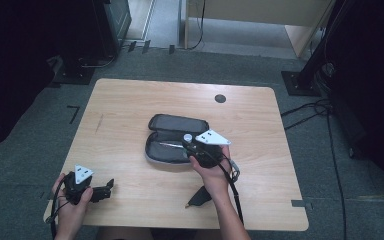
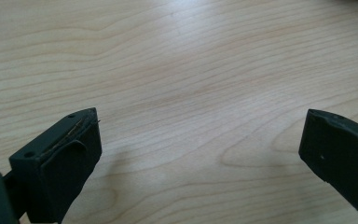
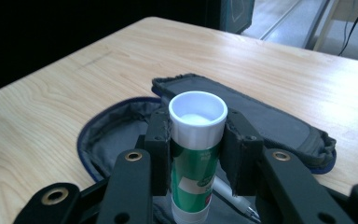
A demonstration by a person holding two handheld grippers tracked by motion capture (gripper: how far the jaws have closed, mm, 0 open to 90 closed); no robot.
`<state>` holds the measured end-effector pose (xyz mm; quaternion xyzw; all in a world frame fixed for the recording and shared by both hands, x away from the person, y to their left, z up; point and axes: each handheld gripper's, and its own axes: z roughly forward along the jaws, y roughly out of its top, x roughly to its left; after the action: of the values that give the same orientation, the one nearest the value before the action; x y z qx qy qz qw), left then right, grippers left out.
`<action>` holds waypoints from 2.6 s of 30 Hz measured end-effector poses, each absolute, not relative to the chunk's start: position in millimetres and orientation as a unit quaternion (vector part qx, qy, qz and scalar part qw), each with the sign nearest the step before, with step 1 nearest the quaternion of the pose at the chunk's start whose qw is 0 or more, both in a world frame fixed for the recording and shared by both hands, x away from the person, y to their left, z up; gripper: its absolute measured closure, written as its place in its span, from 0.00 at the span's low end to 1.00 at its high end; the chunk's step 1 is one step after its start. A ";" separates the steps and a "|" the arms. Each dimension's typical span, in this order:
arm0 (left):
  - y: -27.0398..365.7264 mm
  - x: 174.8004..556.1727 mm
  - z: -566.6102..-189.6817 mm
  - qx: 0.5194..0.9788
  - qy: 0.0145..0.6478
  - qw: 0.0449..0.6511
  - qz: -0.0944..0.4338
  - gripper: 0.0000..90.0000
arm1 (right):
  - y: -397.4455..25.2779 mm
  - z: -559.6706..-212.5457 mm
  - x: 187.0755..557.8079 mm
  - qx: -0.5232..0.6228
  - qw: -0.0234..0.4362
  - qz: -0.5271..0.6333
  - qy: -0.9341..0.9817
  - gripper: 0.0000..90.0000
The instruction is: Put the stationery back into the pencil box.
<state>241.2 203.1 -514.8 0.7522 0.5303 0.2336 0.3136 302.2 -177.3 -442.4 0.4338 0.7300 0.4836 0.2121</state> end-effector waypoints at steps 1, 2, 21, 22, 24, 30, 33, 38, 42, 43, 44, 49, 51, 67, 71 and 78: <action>203.2 241.7 -515.4 0.752 0.531 0.313 0.234 0.00 | -175.3 -445.0 303.8 0.435 0.211 0.480 0.732 0.74; 202.7 242.0 -516.3 0.751 0.532 0.313 0.232 0.00 | -173.3 -447.6 305.3 0.435 0.211 0.477 0.734 0.73; 201.9 245.7 -519.2 0.762 0.531 0.304 0.211 0.00 | -119.9 -467.7 311.2 0.398 0.189 0.492 0.751 0.73; 201.9 245.7 -519.2 0.762 0.531 0.304 0.211 0.00 | -121.2 -468.8 310.8 0.398 0.186 0.490 0.753 0.73; 201.2 245.7 -519.3 0.764 0.530 0.301 0.213 0.00 | -125.9 -470.0 310.0 0.402 0.182 0.488 0.753 0.73; 201.2 245.7 -519.3 0.764 0.530 0.301 0.213 0.00 | -143.6 -471.6 307.6 0.414 0.159 0.487 0.752 0.73; 200.8 245.6 -519.2 0.765 0.530 0.298 0.213 0.00 | -151.0 -471.7 306.1 0.419 0.152 0.488 0.750 0.73; 201.0 245.6 -519.2 0.765 0.529 0.299 0.213 0.00 | -162.6 -472.9 306.3 0.430 0.143 0.486 0.747 0.71; 200.7 245.6 -519.2 0.765 0.530 0.298 0.214 0.00 | -168.7 -473.3 306.1 0.434 0.143 0.483 0.747 0.70; 200.7 245.6 -519.2 0.765 0.530 0.298 0.214 0.00 | -169.8 -473.2 306.1 0.434 0.143 0.482 0.748 0.70; 200.8 245.6 -519.2 0.765 0.530 0.298 0.214 0.00 | -170.6 -473.1 305.9 0.434 0.145 0.481 0.748 0.69; 200.6 245.7 -519.2 0.766 0.529 0.297 0.214 0.00 | -174.9 -472.7 305.1 0.437 0.149 0.481 0.746 0.68; 200.5 245.9 -519.1 0.766 0.528 0.298 0.213 0.00 | -177.1 -471.5 306.6 0.435 0.140 0.481 0.748 0.71; 200.5 245.8 -519.1 0.766 0.528 0.298 0.213 0.00 | -193.4 -463.2 309.6 0.446 0.145 0.449 0.760 0.75; 200.4 245.8 -519.2 0.767 0.528 0.297 0.213 0.00 | -190.3 -463.6 310.1 0.448 0.147 0.449 0.759 0.75; 199.9 245.9 -519.4 0.765 0.529 0.299 0.214 0.00 | -197.4 -452.5 297.3 0.452 0.158 0.473 0.739 0.71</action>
<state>245.9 199.9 -519.4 0.7649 0.5290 0.2135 0.2990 297.3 -197.4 -452.5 0.4519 0.7394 0.4735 0.1577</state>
